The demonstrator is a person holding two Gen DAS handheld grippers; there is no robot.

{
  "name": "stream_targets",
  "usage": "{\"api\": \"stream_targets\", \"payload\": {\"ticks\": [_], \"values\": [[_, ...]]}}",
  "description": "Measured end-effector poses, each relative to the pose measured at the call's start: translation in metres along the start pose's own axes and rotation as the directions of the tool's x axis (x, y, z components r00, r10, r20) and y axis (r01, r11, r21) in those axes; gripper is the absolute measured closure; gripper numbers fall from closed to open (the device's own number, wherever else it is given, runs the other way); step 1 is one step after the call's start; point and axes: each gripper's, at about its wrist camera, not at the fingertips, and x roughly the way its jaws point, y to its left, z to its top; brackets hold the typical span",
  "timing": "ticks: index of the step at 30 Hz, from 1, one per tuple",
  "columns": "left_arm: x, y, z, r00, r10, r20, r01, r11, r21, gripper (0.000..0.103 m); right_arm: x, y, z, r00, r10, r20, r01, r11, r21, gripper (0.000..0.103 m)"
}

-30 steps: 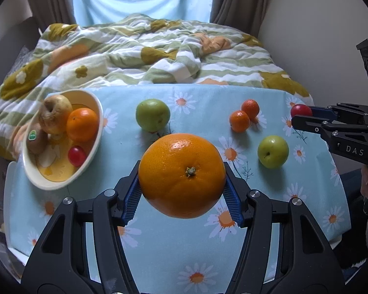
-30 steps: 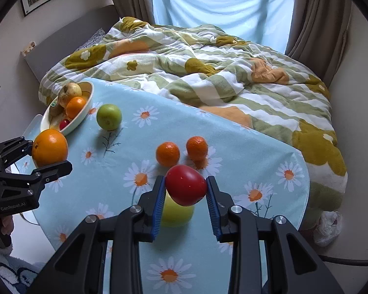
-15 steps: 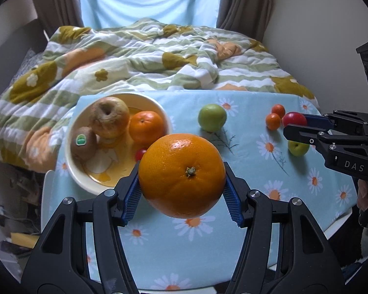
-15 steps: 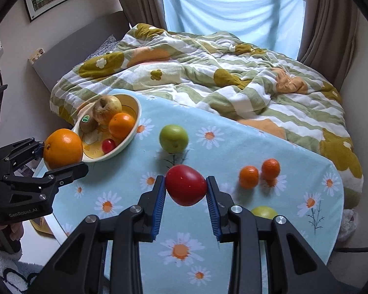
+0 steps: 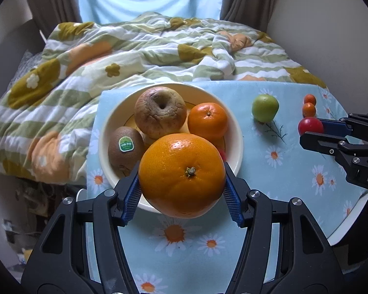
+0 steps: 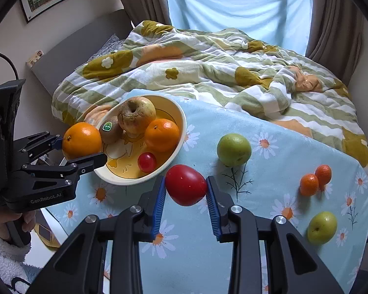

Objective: Organize fruits
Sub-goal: 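Carry the orange into the bowl and open the left tool while the right tool carries the tomato, then lower the red tomato into the bowl and open the right tool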

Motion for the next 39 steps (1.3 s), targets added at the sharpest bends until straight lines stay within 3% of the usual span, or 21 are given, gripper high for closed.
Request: {"api": "stream_targets", "payload": {"ticks": [10,17,19,20,21,29,39], "values": [[0.040,0.011,-0.009,0.997,-0.052,-0.059,0.058,0.992,0.113,0.037,0.022,0.015,0.002,0.999,-0.041,-0.008,0.041,0.997,0.072,0.073],[0.052,0.007,-0.012,0.994,-0.068,-0.087,0.080,0.987,0.141,0.036,0.021,0.015,0.001,0.998,-0.061,-0.021,0.062,0.993,0.096,0.073],[0.049,0.005,-0.013,0.995,-0.064,-0.079,0.075,0.987,0.141,0.022,0.019,0.014,0.001,0.998,-0.062,-0.025,0.064,0.994,0.093,0.073],[0.045,0.004,-0.013,0.996,-0.066,-0.064,0.075,0.987,0.139,0.001,0.018,0.013,0.002,0.998,-0.062,-0.027,0.064,0.994,0.090,0.073],[0.040,0.004,-0.013,0.997,-0.066,-0.045,0.072,0.988,0.135,0.000,0.018,0.012,0.002,0.998,-0.063,-0.028,0.065,0.994,0.089,0.073],[0.024,0.010,-0.013,0.998,-0.050,-0.037,0.052,0.996,0.076,0.000,0.017,0.010,0.008,0.999,-0.039,-0.031,0.041,0.998,0.053,0.073],[0.001,0.020,-0.025,0.999,-0.025,-0.023,0.024,0.999,-0.035,0.000,0.036,0.036,0.033,0.998,0.059,-0.030,-0.060,0.998,-0.029,0.073]]}}
